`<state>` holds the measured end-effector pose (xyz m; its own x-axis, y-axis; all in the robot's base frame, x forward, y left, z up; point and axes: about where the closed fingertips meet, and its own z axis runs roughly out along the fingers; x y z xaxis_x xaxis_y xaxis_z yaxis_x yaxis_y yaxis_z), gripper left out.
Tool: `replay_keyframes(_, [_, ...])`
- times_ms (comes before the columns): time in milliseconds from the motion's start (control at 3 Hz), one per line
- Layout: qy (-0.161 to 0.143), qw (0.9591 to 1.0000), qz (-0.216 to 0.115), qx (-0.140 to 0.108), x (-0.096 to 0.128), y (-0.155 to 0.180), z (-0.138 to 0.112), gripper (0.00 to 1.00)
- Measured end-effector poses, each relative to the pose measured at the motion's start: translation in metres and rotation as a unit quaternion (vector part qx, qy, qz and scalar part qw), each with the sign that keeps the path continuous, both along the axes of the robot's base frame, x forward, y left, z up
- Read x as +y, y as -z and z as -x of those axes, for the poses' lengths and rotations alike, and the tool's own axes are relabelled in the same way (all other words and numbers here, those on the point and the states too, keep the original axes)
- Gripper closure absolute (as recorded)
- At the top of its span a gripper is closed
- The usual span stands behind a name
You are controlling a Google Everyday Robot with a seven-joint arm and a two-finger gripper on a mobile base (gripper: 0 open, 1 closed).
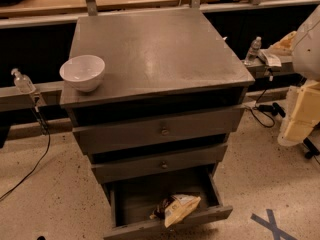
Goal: Pick brown chip bag from middle drawer and place on counter
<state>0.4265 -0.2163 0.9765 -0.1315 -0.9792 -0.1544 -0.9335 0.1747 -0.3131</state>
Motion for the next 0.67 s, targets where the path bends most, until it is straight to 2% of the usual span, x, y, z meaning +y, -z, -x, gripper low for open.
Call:
replay_keyframes(333, [0.0, 1.0, 0.0, 0.0, 0.0, 0.0, 0.0, 0.0])
replay_keyframes(667, [-0.012, 0.9996, -0.023, -0.01, -0.006, 0.014, -0.01, 0.0])
